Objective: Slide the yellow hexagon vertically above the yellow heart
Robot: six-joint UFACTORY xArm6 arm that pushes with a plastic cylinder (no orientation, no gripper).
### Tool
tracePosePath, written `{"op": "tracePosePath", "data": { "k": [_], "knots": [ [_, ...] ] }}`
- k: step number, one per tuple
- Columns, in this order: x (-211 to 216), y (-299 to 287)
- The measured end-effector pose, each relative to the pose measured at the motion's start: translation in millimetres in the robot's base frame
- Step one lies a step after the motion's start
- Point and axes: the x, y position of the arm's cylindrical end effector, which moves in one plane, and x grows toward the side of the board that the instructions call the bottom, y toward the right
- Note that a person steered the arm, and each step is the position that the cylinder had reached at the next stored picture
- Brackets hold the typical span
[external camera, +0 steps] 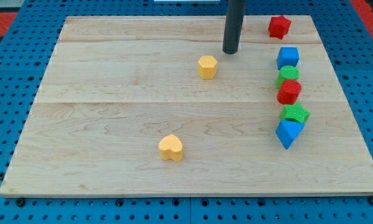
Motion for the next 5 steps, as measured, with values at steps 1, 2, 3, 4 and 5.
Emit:
{"op": "tracePosePath", "data": {
  "k": [1,2,3,4,5],
  "knots": [
    [18,-54],
    [56,-90],
    [112,-95],
    [133,-95],
    [113,-108]
  ]
}}
